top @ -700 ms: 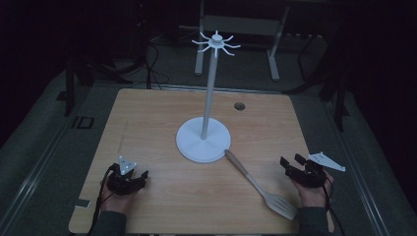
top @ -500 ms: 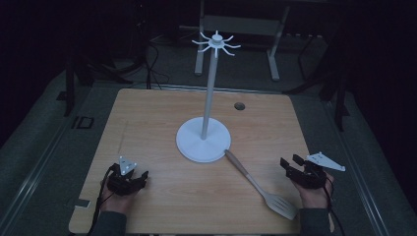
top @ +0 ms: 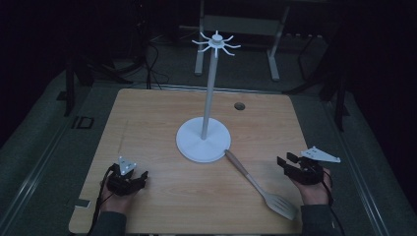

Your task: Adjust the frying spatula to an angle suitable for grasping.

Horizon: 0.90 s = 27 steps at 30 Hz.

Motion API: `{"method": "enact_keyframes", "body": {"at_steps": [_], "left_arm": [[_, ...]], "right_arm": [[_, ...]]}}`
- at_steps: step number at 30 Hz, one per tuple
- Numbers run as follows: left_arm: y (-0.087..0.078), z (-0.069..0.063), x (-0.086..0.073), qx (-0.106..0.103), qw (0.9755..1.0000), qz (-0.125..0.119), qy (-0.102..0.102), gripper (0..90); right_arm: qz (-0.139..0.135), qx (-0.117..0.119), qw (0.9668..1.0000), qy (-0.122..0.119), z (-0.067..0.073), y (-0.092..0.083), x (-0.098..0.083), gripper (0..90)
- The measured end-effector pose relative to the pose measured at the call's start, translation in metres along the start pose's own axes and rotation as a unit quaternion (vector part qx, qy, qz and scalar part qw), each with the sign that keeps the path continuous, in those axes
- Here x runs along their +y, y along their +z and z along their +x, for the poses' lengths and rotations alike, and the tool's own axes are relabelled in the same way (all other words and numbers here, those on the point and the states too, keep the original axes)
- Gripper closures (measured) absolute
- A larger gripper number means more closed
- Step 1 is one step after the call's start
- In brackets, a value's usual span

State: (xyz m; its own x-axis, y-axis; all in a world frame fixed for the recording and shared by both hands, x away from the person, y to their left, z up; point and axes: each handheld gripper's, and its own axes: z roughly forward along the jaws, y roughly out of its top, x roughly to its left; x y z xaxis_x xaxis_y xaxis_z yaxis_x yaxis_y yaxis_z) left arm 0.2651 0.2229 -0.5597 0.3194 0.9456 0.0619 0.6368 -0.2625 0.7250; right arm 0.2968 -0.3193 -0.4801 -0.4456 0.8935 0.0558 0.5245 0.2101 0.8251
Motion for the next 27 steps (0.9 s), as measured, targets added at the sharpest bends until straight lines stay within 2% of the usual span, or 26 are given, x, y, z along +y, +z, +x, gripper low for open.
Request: {"method": "enact_keyframes", "body": {"at_steps": [9,13,16,17,22,25,27], "left_arm": [[0.0,0.0,0.0,0.0,1.0,0.001,0.0,38.9],[0.0,0.0,0.0,0.0,1.0,0.0,0.001,38.9],[0.0,0.0,0.0,0.0,1.0,0.001,0.001,38.9],[0.0,0.0,0.0,0.0,1.0,0.0,0.0,38.9],[0.0,0.0,0.0,0.0,1.0,0.001,0.0,38.9],[0.0,0.0,0.0,-0.001,1.0,0.001,0.0,38.9],[0.0,0.0,0.0,0.0,1.0,0.001,-0.001,38.9]], "right_arm": [[0.038,0.019,0.9983,-0.038,0.01,0.009,0.008,56.4],[0.059,0.032,0.9967,-0.047,0.014,0.015,0.012,57.0],[0.063,0.034,0.9962,-0.05,0.015,0.016,0.013,57.1],[0.073,0.035,0.9948,-0.062,0.018,0.02,0.015,57.1],[0.084,0.043,0.9931,-0.069,0.022,0.025,0.019,57.5],[0.095,0.05,0.9912,-0.077,0.025,0.029,0.022,57.8],[0.107,0.057,0.9886,-0.089,0.028,0.034,0.025,58.5]]}}
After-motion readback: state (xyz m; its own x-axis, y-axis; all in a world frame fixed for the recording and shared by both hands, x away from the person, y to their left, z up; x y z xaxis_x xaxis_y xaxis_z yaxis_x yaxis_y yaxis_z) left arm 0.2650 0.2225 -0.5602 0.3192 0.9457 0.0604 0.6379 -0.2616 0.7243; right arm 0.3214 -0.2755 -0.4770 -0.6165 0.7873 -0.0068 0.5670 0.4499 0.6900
